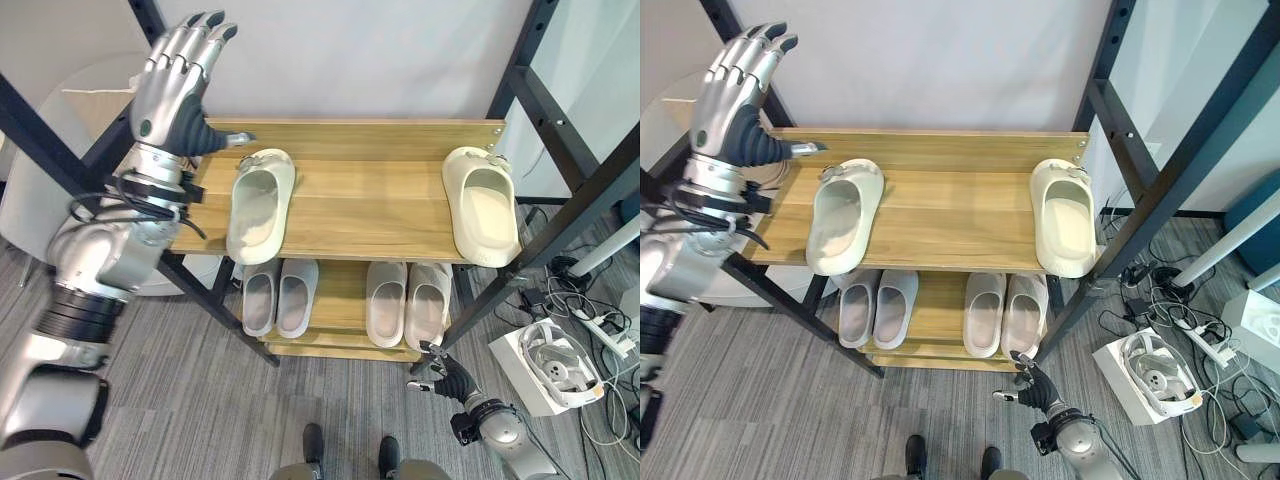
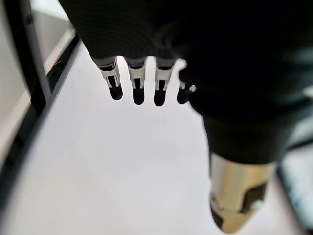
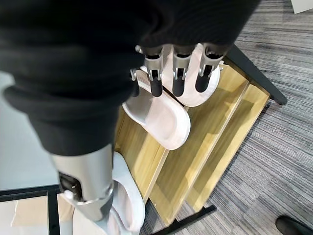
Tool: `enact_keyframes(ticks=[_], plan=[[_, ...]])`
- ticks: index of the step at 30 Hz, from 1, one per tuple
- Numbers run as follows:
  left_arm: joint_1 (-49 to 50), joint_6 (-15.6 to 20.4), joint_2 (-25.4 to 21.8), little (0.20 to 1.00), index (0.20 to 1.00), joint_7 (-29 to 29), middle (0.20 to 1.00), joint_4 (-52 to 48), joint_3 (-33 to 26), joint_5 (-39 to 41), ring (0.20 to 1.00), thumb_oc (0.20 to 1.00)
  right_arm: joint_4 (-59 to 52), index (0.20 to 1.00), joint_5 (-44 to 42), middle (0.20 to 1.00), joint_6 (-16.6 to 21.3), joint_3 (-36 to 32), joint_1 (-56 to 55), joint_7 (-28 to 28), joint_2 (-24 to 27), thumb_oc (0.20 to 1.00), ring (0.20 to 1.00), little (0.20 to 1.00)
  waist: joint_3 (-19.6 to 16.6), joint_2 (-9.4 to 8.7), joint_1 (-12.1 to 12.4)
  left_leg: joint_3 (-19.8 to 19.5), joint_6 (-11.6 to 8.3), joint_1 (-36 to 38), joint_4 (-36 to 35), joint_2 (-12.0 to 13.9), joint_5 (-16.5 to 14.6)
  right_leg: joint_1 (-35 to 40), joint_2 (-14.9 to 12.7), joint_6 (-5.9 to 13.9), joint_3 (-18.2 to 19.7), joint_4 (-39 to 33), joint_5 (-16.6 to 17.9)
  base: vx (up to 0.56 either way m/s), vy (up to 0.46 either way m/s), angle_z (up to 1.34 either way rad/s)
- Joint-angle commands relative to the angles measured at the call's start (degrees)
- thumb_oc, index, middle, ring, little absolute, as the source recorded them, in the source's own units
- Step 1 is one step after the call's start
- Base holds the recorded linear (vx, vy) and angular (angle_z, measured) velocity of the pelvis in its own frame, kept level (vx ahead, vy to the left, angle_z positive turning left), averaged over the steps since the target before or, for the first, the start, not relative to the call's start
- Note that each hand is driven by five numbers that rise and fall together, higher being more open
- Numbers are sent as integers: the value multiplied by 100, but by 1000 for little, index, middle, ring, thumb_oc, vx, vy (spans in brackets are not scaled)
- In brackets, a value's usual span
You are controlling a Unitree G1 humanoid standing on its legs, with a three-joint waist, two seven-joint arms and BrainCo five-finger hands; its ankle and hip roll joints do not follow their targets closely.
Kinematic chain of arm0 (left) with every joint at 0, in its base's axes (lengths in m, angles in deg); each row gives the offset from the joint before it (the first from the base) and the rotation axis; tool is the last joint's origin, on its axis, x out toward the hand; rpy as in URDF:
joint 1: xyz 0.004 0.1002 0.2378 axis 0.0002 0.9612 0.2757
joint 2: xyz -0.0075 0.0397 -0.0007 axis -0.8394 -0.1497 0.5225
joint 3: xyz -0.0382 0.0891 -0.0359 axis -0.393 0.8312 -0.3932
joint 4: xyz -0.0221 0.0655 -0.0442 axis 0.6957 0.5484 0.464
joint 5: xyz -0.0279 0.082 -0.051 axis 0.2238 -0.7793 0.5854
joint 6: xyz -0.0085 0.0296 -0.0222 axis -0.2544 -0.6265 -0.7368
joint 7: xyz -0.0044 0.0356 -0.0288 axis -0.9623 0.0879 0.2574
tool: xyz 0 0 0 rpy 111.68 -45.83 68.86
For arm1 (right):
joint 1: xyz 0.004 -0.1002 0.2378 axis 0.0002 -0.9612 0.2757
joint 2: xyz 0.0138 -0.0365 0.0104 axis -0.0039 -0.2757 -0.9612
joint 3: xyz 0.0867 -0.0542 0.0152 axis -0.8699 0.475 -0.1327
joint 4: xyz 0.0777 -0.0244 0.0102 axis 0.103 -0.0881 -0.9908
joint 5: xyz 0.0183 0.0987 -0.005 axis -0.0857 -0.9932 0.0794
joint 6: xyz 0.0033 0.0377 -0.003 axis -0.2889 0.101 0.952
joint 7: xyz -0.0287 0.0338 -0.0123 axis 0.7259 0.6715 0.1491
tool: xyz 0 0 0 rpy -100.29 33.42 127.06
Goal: Arrange the slippers neatly on the shoe rack.
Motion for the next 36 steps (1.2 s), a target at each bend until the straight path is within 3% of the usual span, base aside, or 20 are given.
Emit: enact_keyframes(ticks=[1,6,14,23,29,30,36], plan=[[-342,-576,465,1000,1000,-201,1000,159,143,-847,1000,1000,-614,1000,-321,1000,438,19,-70,-84,91,1000,1000,1000,40,-319,-18,146,-264,439,-43,66,-767,107,-602,828,-22,-674,508,0,0,0],[-544,-729,473,1000,1000,53,1000,952,487,-785,1000,1000,-705,1000,-392,1000,439,-79,-186,-73,113,1000,1000,1000,66,-371,-63,213,-270,416,-43,91,-767,47,-583,833,17,-667,507,10,-2,-8],[-384,-815,831,1000,1000,89,1000,1476,305,-329,1000,1000,-714,1000,-337,1000,390,-138,-214,-3,91,1000,1000,1000,145,-397,-137,259,-272,365,-43,108,-755,-49,-552,818,62,-658,512,2,-2,-5],[-1005,-977,991,1000,1000,100,1000,2532,819,-47,1000,1000,-805,1000,-337,1000,408,-142,-188,144,143,1000,1000,1000,319,-463,-251,344,-256,227,-43,137,-706,-290,-504,820,179,-609,567,-14,-1,-6],[-886,-1133,1169,1000,1000,-296,1000,2452,317,374,1000,1000,-758,1000,-349,1000,402,-80,-197,194,72,1000,1000,1000,321,-486,-245,347,-250,212,-43,143,-708,-327,-499,806,215,-612,568,2,-3,-5],[-835,-1196,1215,1000,1000,-529,1000,2155,-54,588,1000,1000,-710,1000,-332,1000,372,-54,-152,225,25,1000,1000,1000,290,-477,-207,307,-256,227,-43,142,-714,-291,-497,785,181,-627,546,0,0,0],[-711,-1265,1142,1000,1000,-759,1000,1423,-540,636,1000,1000,-683,1000,-328,1000,315,-59,-95,214,-3,1000,1000,1000,250,-446,-137,245,-268,264,-43,142,-725,-195,-495,771,102,-654,520,0,-7,3]])
